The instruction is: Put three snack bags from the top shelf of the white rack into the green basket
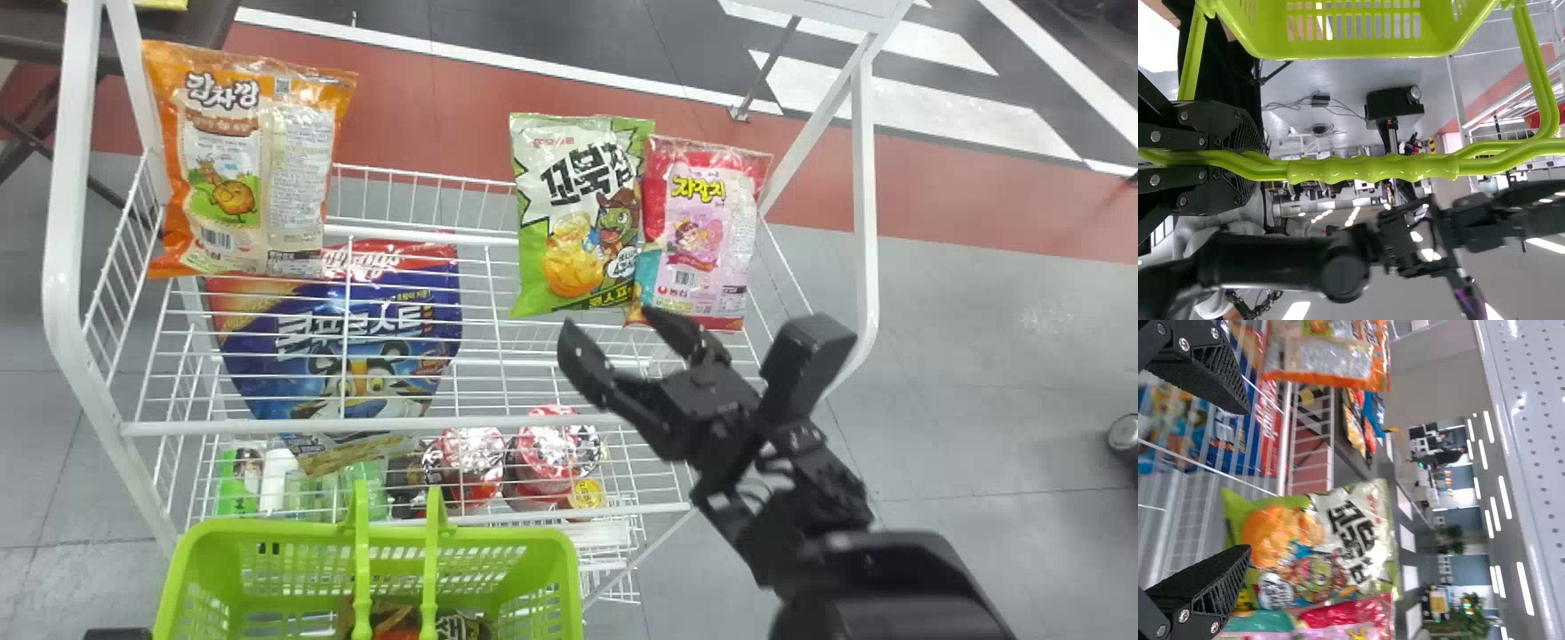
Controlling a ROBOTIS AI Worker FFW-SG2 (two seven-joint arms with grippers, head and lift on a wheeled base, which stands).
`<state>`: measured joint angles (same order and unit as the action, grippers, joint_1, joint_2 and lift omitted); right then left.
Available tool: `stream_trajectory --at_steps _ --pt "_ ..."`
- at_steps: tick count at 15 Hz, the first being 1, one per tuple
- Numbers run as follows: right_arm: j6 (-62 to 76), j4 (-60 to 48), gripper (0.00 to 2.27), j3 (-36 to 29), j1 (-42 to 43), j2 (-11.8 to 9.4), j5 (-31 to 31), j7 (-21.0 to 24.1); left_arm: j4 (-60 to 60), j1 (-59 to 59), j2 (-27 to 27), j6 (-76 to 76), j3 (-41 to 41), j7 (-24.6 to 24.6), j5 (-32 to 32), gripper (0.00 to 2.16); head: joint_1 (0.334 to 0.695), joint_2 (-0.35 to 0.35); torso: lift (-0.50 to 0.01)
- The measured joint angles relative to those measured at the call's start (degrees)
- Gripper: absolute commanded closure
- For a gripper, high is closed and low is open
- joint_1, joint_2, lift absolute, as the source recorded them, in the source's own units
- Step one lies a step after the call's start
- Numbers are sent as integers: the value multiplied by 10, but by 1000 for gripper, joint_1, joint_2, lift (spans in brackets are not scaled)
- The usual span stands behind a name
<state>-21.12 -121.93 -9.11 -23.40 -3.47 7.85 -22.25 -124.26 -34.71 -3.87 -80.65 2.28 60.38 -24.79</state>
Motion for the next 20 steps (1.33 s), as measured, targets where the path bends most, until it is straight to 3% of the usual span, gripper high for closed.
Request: stream_trajectory --at_steps 3,6,11,12,15,16,20 --pt "69 105 93 19 94 2 -57 38 6 5 -2 0 0 -2 0 2145 695 -350 0" --pt "45 192 93 26 176 2 -87 38 17 21 -3 -5 0 -4 2 2145 695 -350 0" --pt "56 282 154 21 238 2 -120 53 54 69 -4 -23 20 -4 5 2145 695 -350 0" --pt "61 307 333 20 256 1 -123 49 60 74 -5 -27 21 -4 5 2142 695 -350 0" --pt "64 346 1841 26 290 1 -127 26 75 86 -10 -30 21 -5 1 2142 695 -350 0" --pt "59 350 2013 31 297 1 -128 22 80 90 -11 -31 20 -4 0 2142 695 -350 0" --pt "43 346 2017 51 296 1 -130 6 86 97 -15 -32 19 -4 -5 2142 695 -345 0"
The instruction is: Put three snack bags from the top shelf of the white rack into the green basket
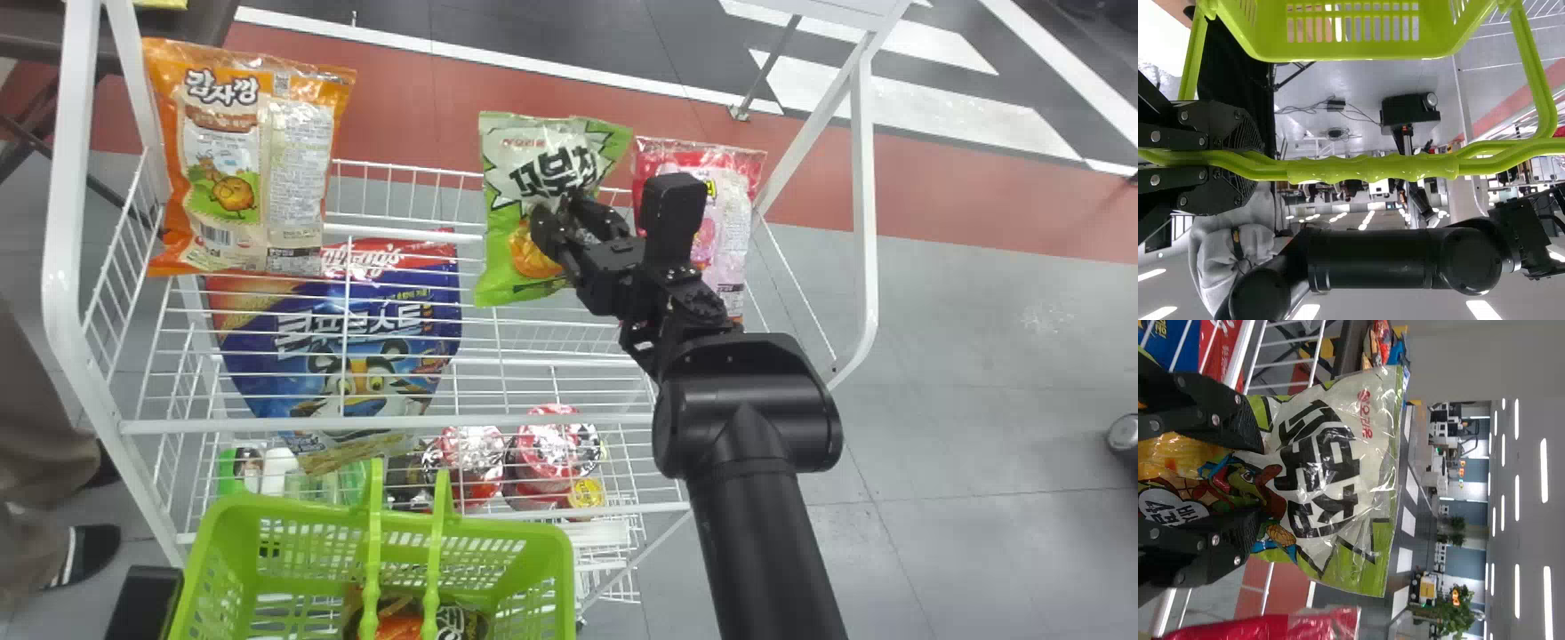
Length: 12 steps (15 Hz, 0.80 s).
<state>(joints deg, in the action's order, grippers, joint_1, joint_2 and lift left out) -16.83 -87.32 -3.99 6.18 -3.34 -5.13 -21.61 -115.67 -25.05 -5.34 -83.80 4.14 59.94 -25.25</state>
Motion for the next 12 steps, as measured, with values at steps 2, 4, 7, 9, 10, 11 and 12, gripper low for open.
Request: stream_trajectory --at_steps 2,4,7,9,10,11,12 --pt "0 -13 2044 7 -12 0 2 -10 3 3 0 0 0 0 -1 2142 695 -335 0" --pt "-1 -35 2044 10 -27 0 5 -15 4 3 0 1 0 0 -2 2142 695 -328 0" --pt "-16 -111 2044 15 -73 0 8 -17 4 2 0 1 -2 0 -2 2142 695 -323 0" --pt "-56 -194 2044 13 -122 0 16 -22 3 1 0 2 -5 2 -2 2145 695 -325 0" --pt "-87 -241 2044 8 -149 0 24 -23 3 1 0 2 -8 3 -3 2142 695 -331 0" --pt "-117 -282 2044 0 -174 0 32 -24 2 0 0 3 -11 4 -4 2142 695 -350 0" --pt "-152 -329 2044 -11 -207 0 43 -29 1 0 0 3 -15 6 -6 2145 695 -350 0"
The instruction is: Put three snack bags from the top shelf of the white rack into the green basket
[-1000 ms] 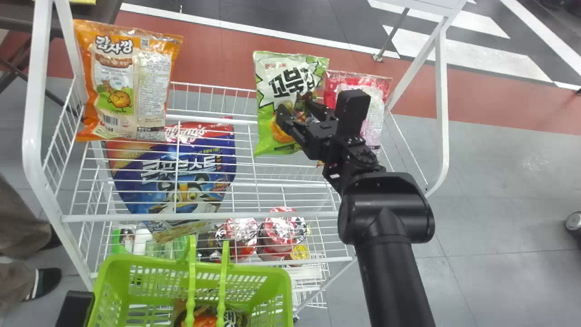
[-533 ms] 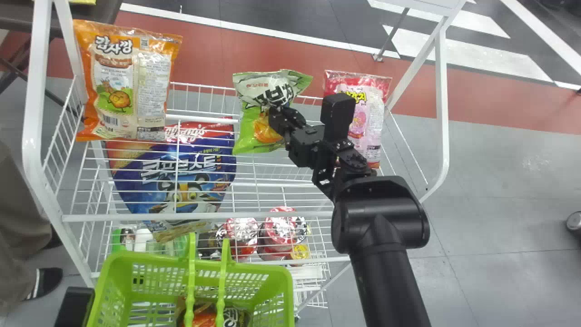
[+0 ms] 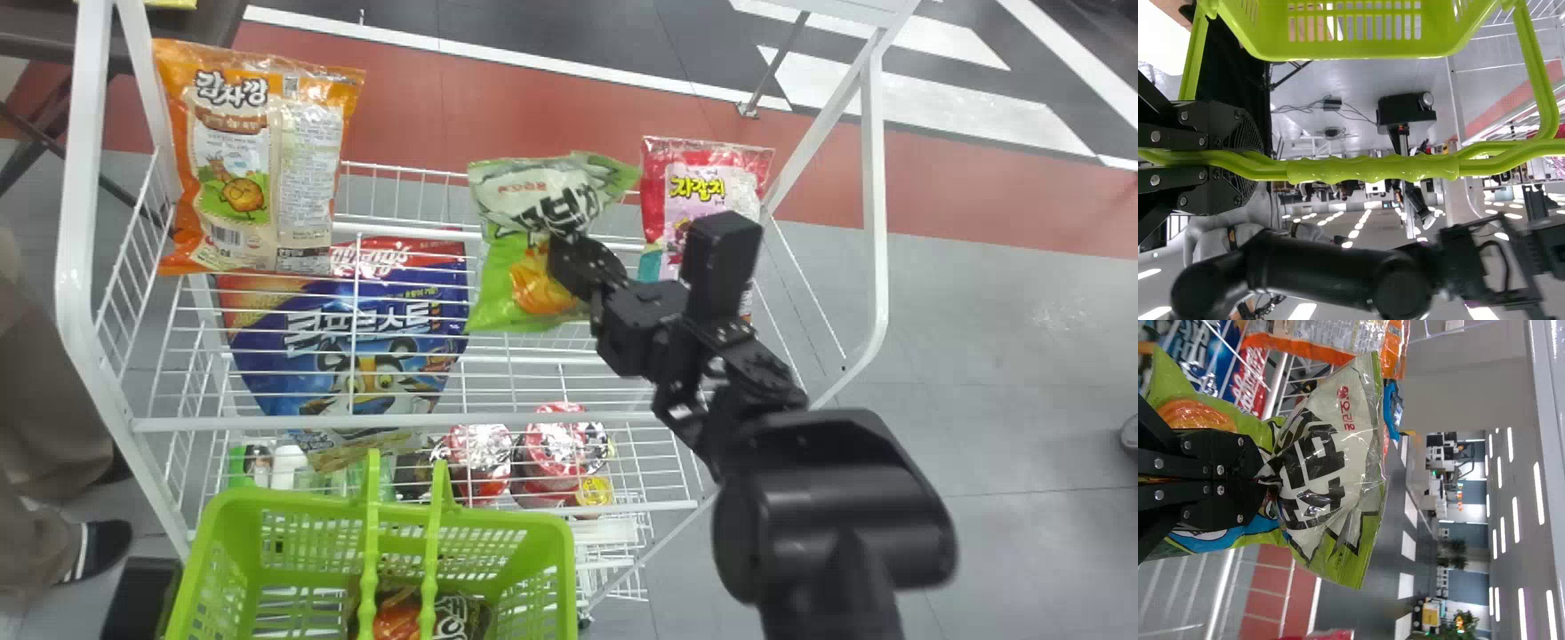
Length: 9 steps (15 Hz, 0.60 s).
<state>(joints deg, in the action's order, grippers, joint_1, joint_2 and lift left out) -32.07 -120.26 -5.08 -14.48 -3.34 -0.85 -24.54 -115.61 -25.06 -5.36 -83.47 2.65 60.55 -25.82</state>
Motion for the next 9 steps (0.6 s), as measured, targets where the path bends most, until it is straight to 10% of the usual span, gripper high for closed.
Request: stream_trajectory --at_steps 9 --pt "-243 -218 2047 -79 -218 -2 127 -43 -20 -16 2 5 -14 -4 -3 2145 695 -350 0"
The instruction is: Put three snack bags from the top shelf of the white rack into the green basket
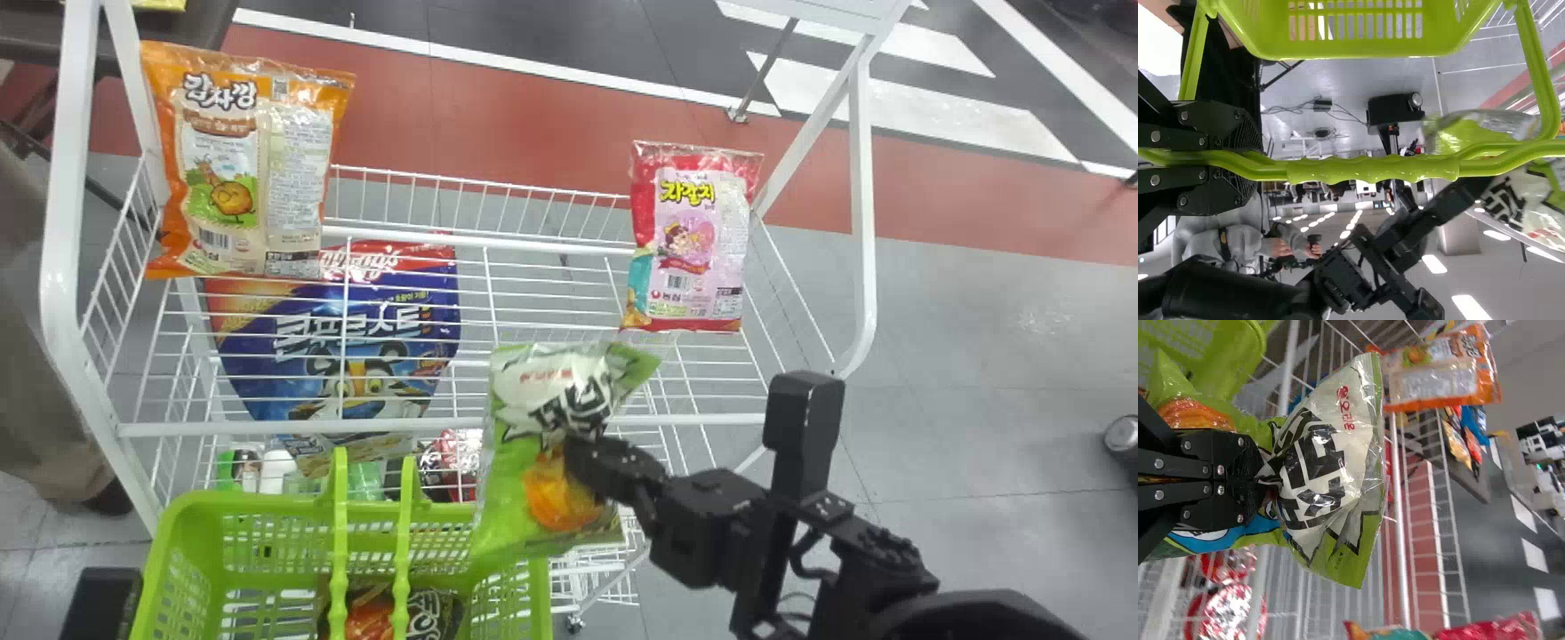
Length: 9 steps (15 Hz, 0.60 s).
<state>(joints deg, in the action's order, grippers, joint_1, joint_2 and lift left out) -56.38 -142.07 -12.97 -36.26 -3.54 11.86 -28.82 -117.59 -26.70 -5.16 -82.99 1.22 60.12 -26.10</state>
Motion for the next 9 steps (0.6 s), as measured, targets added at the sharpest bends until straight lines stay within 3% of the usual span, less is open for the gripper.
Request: stream_trajectory --at_steps 5,9 --pt "-84 -1 2047 0 -39 -3 67 -49 -12 -8 4 5 1 -15 0 2145 695 -350 0" --pt "-95 63 2044 42 -44 -7 59 -46 -16 -5 4 4 23 -42 4 2145 695 -350 0"
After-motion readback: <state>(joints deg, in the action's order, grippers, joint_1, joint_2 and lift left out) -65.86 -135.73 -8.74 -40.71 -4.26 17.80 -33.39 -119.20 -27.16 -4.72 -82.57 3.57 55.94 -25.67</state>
